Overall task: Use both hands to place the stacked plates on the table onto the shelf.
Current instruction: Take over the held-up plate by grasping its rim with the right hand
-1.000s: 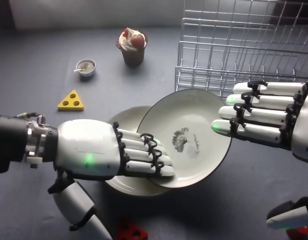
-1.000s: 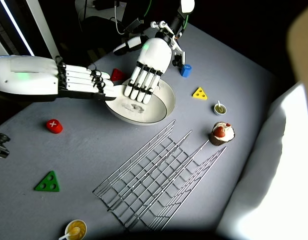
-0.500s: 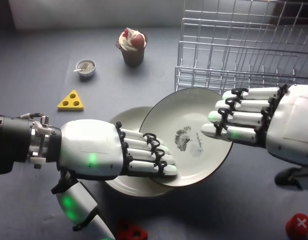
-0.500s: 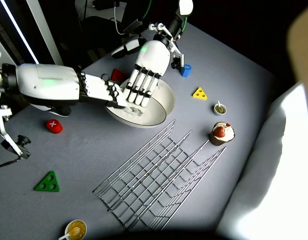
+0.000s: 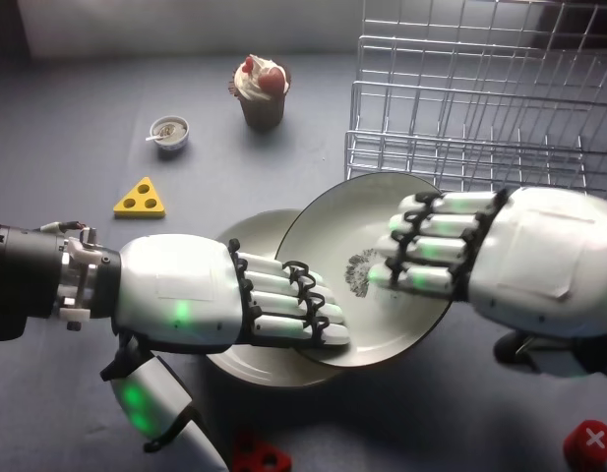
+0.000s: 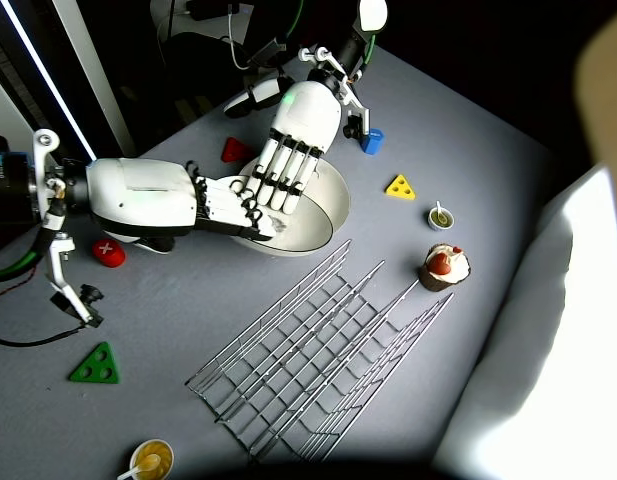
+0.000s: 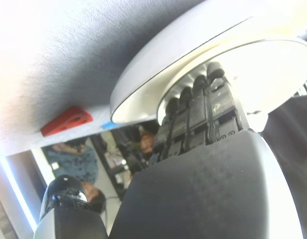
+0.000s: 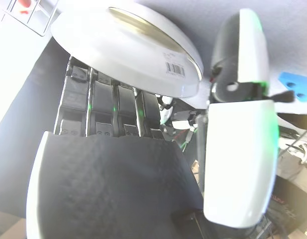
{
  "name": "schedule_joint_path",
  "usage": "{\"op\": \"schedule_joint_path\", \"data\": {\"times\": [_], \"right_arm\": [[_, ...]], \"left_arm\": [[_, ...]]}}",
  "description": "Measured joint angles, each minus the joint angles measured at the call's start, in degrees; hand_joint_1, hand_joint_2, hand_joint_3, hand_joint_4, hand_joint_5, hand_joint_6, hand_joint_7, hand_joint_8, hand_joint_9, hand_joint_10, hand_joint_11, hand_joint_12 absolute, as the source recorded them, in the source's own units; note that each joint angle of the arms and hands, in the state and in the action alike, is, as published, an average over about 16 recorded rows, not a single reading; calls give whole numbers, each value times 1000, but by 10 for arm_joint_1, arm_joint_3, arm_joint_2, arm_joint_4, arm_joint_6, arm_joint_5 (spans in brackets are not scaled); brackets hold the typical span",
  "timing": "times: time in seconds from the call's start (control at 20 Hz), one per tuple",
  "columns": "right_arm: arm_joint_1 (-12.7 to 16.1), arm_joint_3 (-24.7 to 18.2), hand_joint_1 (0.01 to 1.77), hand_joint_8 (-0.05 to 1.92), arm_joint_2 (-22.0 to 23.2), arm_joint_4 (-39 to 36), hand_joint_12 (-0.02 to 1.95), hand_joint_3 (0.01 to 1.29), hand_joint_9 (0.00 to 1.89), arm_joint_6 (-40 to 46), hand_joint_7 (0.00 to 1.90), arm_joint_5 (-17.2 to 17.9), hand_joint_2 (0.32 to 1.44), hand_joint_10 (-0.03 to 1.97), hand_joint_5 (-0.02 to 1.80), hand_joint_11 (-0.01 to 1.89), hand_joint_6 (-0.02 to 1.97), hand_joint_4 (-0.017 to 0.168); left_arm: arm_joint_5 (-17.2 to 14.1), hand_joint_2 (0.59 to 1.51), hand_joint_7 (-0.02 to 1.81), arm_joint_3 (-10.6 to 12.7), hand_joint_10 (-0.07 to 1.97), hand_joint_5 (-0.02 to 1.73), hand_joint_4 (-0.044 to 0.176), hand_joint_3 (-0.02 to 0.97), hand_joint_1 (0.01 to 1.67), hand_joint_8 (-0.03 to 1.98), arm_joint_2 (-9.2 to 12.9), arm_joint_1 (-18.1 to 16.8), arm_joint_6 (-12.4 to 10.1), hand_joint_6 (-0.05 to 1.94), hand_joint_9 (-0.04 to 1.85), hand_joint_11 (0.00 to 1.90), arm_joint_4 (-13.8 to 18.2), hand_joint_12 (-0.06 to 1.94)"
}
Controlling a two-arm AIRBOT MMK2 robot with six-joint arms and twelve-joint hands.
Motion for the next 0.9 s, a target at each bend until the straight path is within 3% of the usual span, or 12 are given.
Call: {"op": "schedule_joint_path", "data": {"times": [0.45,0.9], "right_arm": [[18,21,1135,5,-41,11,61,15,270,-13,259,1,951,1,327,297,16,3],[29,36,1226,5,-63,19,104,15,394,-13,403,1,974,1,511,430,15,3]], "left_arm": [[-4,837,44,5,-17,41,-6,20,19,-13,-3,0,0,-26,64,107,0,1],[-5,837,30,9,-15,32,-6,19,19,-13,-6,1,0,-26,45,79,-1,5]]}}
